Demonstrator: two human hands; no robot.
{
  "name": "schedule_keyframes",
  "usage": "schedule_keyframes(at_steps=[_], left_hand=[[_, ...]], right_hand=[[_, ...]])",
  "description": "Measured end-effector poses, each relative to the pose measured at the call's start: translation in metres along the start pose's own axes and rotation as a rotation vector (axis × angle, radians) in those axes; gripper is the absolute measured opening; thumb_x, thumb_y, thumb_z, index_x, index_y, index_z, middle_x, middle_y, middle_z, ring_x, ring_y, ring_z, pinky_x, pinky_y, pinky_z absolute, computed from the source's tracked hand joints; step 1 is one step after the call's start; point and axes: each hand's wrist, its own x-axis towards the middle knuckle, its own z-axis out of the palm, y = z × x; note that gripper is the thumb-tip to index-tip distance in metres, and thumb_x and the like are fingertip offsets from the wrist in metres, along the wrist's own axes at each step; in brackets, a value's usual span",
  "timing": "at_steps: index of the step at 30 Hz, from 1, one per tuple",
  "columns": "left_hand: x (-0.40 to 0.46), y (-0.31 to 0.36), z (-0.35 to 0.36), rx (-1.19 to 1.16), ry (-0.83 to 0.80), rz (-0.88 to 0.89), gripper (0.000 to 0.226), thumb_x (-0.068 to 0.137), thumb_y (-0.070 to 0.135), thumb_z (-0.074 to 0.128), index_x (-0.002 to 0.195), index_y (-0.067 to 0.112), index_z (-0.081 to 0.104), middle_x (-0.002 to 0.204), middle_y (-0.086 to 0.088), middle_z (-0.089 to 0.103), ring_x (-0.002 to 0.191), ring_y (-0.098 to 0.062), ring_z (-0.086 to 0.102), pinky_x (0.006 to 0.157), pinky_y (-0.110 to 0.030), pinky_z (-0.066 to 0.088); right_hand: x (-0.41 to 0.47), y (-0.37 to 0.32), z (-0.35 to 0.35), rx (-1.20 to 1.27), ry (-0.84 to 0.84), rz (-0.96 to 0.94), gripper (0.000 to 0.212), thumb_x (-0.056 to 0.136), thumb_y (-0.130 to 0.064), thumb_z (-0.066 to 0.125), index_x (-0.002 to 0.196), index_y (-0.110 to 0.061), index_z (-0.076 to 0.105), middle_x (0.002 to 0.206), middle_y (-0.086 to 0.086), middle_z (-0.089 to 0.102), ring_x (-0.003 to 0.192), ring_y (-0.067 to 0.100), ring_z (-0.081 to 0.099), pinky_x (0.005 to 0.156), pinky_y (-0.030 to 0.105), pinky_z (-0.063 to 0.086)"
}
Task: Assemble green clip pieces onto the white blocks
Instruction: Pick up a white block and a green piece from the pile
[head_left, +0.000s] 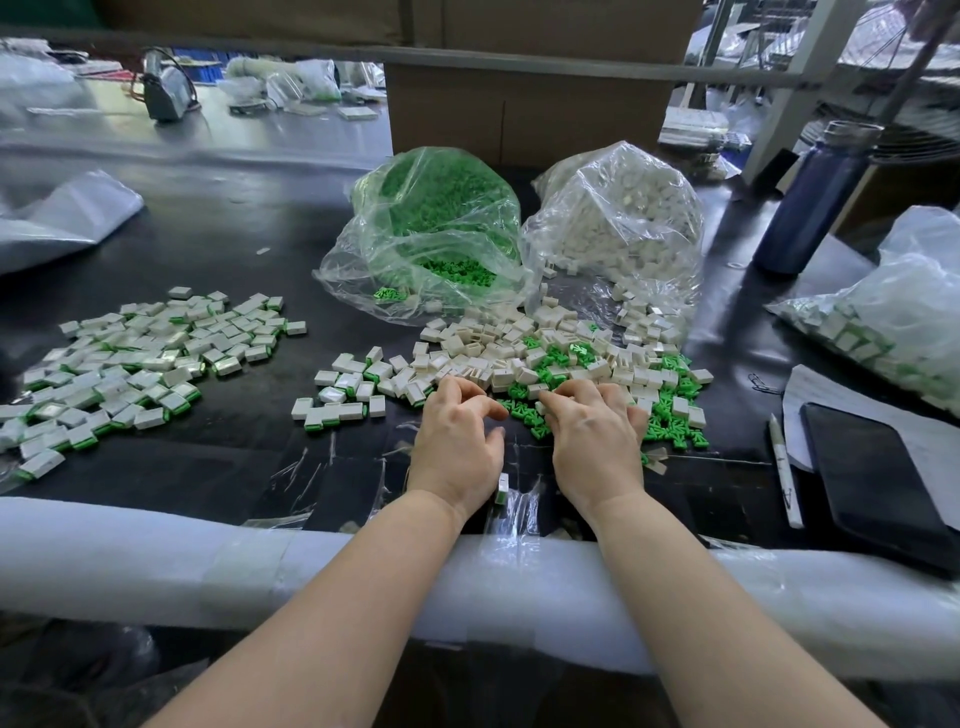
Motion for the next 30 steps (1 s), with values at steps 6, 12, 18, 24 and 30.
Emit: schedule_keyframes(at_steps=[6, 12, 18, 24, 30], left_hand=[[0.0004, 0.0001, -0.0002, -0.009, -0.002, 0.001, 0.016, 0.087, 0.014, 0.061, 0.102, 0.012, 0.067, 0.102, 0.007, 0.037, 0.107, -0.014, 0.039, 0.087, -0.006, 0.019], [-0.0001, -0.0001, -0.0002, -0.01, -0.019, -0.005, 0.016, 0.088, 0.015, 0.06, 0.103, 0.013, 0.067, 0.103, 0.007, 0.037, 0.109, -0.014, 0.039, 0.087, -0.007, 0.022], [-0.0004, 0.0005, -0.0012, -0.015, -0.034, -0.008, 0.016, 0.088, 0.015, 0.06, 0.103, 0.013, 0.066, 0.103, 0.006, 0.037, 0.11, -0.015, 0.04, 0.089, -0.009, 0.024], [-0.0004, 0.0015, -0.0017, -0.016, -0.052, -0.011, 0.016, 0.088, 0.015, 0.059, 0.103, 0.013, 0.066, 0.104, 0.006, 0.037, 0.11, -0.015, 0.041, 0.092, -0.014, 0.029], [-0.0003, 0.0019, -0.0023, -0.02, -0.065, -0.013, 0.017, 0.088, 0.015, 0.059, 0.103, 0.013, 0.066, 0.103, 0.006, 0.038, 0.11, -0.016, 0.042, 0.094, -0.019, 0.034]], right_hand=[[-0.0001, -0.0006, -0.001, 0.014, 0.011, 0.034, 0.021, 0.098, -0.018, 0.044, 0.11, -0.024, 0.06, 0.12, -0.003, 0.051, 0.113, 0.021, 0.035, 0.083, 0.034, 0.015], [-0.0001, -0.001, -0.002, 0.014, -0.057, 0.034, 0.035, 0.1, -0.022, 0.035, 0.129, -0.033, 0.051, 0.13, -0.001, 0.043, 0.117, 0.023, 0.031, 0.086, 0.036, 0.015], [0.0005, -0.0009, -0.0007, 0.003, -0.013, 0.052, 0.02, 0.097, -0.015, 0.044, 0.109, -0.024, 0.057, 0.125, 0.001, 0.045, 0.114, 0.022, 0.034, 0.083, 0.035, 0.015], [0.0006, -0.0005, -0.0006, 0.009, -0.011, 0.042, 0.024, 0.097, -0.015, 0.044, 0.114, -0.024, 0.06, 0.124, 0.0, 0.045, 0.114, 0.022, 0.034, 0.085, 0.036, 0.019], [0.0004, 0.0, -0.0009, 0.02, 0.002, 0.045, 0.021, 0.097, -0.016, 0.045, 0.11, -0.023, 0.06, 0.122, 0.0, 0.046, 0.114, 0.022, 0.036, 0.087, 0.036, 0.019]])
